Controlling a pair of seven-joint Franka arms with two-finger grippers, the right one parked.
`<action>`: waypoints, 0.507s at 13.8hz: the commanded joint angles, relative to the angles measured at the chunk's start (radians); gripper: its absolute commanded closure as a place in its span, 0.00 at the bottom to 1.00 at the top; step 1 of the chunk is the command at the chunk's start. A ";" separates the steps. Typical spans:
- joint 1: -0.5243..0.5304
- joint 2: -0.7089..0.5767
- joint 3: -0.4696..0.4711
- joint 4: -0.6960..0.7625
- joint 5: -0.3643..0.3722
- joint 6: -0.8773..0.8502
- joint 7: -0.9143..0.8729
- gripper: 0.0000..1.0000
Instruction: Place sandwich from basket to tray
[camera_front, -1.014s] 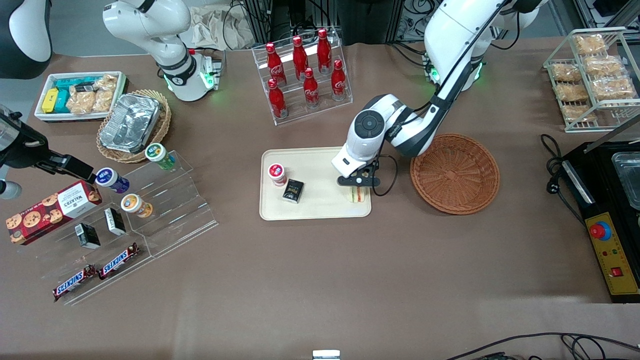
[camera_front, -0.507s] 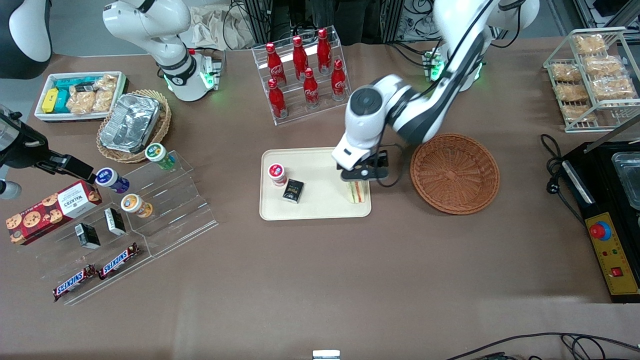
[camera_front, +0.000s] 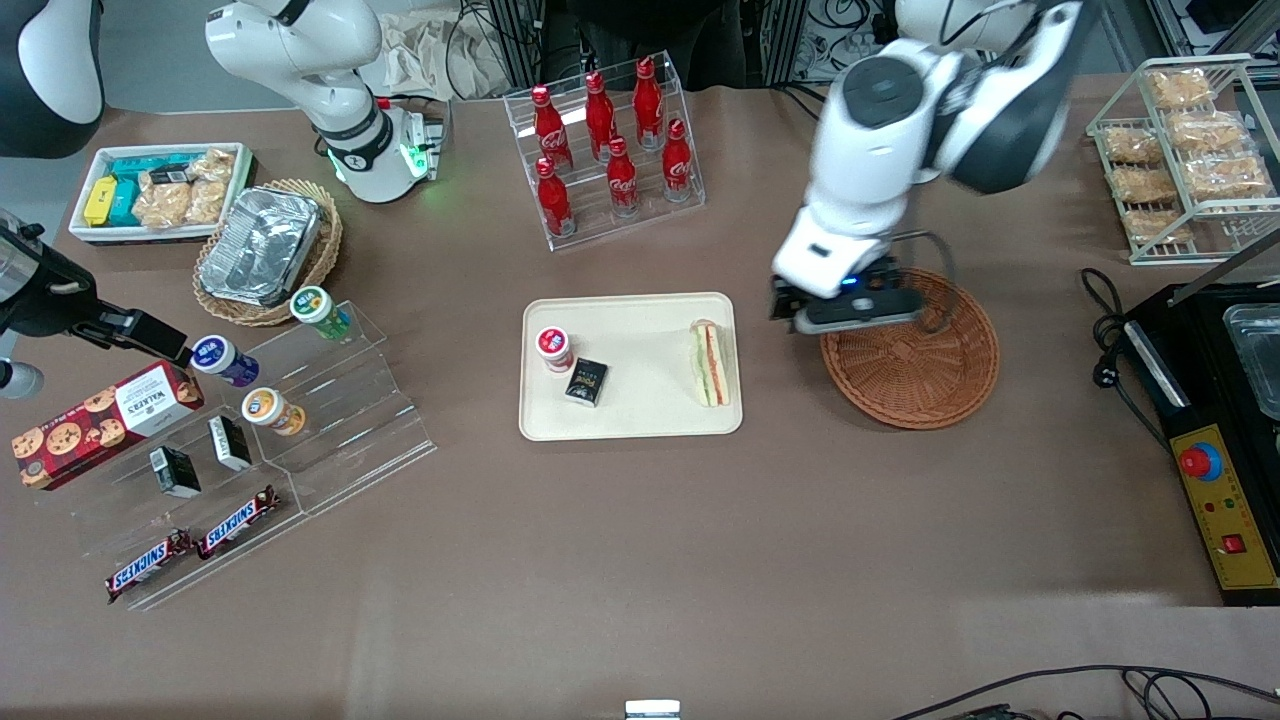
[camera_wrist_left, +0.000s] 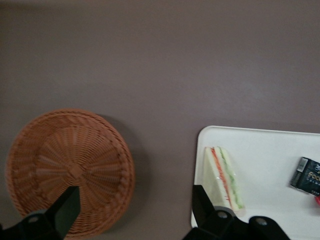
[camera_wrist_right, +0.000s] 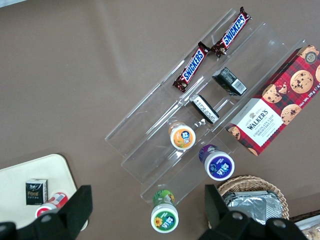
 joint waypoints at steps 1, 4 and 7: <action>0.079 -0.050 -0.012 0.001 -0.025 -0.064 0.114 0.01; 0.163 -0.113 -0.011 -0.014 -0.028 -0.180 0.290 0.01; 0.123 -0.161 0.108 -0.031 -0.071 -0.222 0.427 0.01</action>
